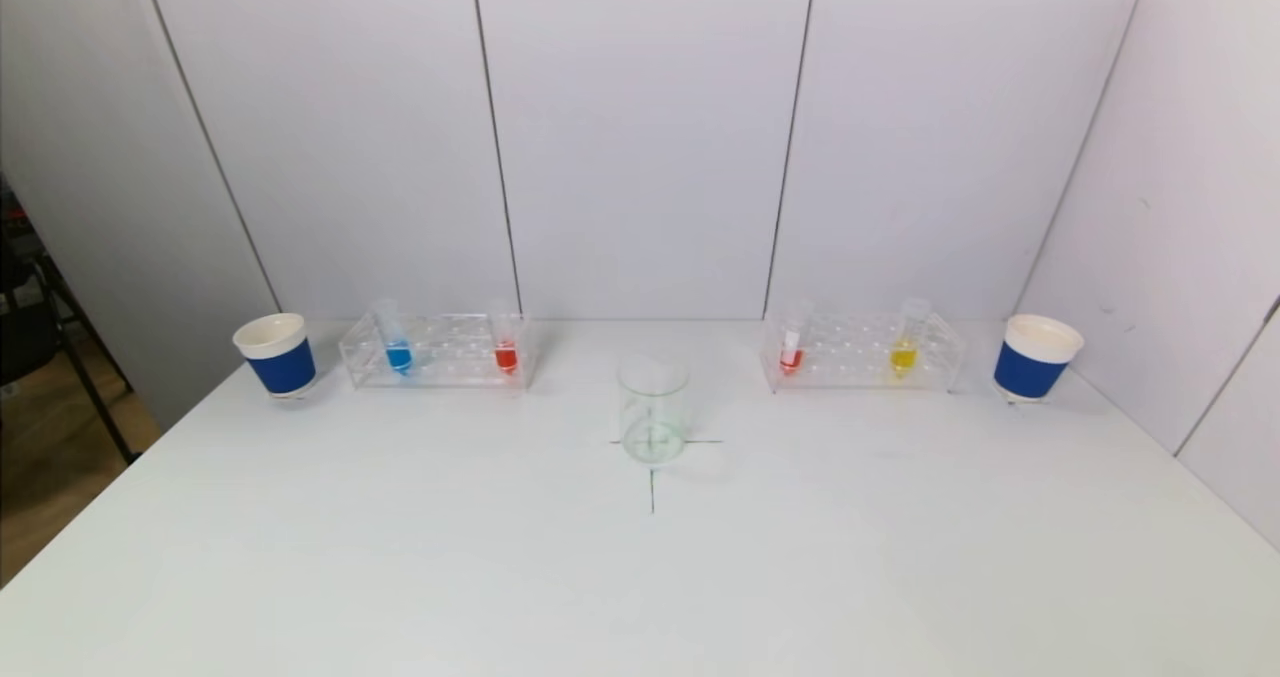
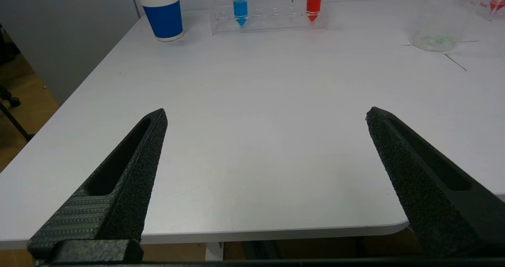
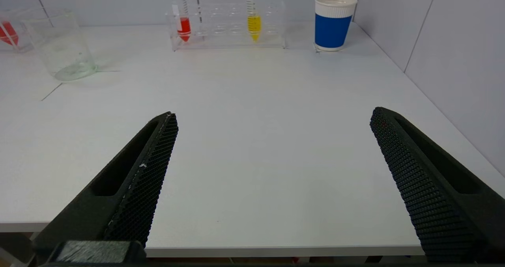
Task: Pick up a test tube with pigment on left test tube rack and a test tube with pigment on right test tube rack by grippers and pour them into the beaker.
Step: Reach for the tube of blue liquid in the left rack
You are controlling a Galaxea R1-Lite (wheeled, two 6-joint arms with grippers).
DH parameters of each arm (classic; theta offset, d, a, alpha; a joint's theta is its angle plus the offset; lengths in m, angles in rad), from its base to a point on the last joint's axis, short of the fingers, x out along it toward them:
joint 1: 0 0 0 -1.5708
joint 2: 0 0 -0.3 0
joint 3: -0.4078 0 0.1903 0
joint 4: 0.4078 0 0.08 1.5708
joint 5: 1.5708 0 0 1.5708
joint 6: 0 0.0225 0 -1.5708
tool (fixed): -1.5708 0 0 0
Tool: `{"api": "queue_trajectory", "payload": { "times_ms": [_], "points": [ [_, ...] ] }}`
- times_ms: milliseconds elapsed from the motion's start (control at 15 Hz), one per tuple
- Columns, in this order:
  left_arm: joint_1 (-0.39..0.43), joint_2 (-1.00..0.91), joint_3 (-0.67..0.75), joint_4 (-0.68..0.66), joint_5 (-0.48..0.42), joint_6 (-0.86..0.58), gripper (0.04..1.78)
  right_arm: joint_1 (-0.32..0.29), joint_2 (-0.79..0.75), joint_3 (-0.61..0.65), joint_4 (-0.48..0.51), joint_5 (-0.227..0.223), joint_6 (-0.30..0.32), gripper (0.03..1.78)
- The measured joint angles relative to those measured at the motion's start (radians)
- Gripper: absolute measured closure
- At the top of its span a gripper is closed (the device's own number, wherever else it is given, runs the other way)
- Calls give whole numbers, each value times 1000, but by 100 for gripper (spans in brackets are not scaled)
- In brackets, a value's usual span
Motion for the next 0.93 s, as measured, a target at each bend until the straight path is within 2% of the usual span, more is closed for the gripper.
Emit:
{"api": "queue_trajectory", "payload": {
  "times_ms": [467, 733, 933],
  "points": [
    [0, 0, -27, 2, 12, 11, 6, 0, 0, 0, 0, 0, 0, 4],
    [0, 11, -160, 64, 3, 17, 6, 0, 0, 0, 0, 0, 0, 4],
    [-1, 92, -282, 85, -3, 18, 6, 0, 0, 0, 0, 0, 0, 4]
  ]
}}
